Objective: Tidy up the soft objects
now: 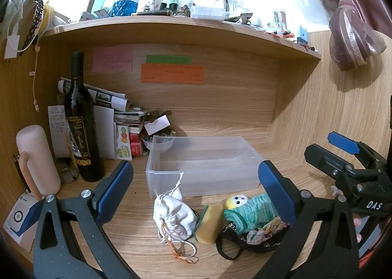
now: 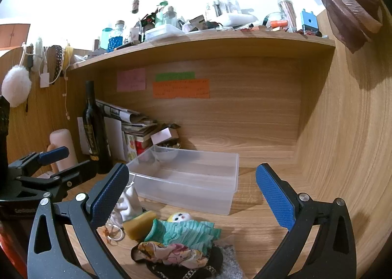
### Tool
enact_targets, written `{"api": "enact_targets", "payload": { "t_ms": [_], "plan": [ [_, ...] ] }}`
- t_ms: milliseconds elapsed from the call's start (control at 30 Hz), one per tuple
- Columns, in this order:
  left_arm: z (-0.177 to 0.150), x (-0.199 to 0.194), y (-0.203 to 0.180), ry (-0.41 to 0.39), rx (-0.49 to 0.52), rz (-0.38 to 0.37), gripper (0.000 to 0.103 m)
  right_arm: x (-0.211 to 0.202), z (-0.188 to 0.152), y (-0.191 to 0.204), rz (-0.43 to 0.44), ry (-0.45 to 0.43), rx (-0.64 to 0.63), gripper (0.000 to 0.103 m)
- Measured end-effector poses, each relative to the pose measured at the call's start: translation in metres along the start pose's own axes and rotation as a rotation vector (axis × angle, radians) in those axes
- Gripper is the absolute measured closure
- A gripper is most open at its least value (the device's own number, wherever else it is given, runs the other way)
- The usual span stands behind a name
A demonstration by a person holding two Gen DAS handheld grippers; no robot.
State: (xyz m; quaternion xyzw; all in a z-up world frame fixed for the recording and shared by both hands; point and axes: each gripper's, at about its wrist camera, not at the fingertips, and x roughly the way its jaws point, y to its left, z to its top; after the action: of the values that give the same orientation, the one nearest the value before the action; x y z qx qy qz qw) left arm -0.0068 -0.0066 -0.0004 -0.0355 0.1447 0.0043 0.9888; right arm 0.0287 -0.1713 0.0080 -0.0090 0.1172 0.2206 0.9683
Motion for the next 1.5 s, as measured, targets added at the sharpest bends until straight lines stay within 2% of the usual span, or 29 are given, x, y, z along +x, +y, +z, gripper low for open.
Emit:
{"api": "enact_targets", "payload": {
  "t_ms": [1500],
  "plan": [
    [0.0038, -0.0054, -0.0028, -0.022, -0.010, -0.011, 0.000, -0.0072, 0.0001, -0.0010, 0.020, -0.027, 0.024, 0.000]
  ]
}}
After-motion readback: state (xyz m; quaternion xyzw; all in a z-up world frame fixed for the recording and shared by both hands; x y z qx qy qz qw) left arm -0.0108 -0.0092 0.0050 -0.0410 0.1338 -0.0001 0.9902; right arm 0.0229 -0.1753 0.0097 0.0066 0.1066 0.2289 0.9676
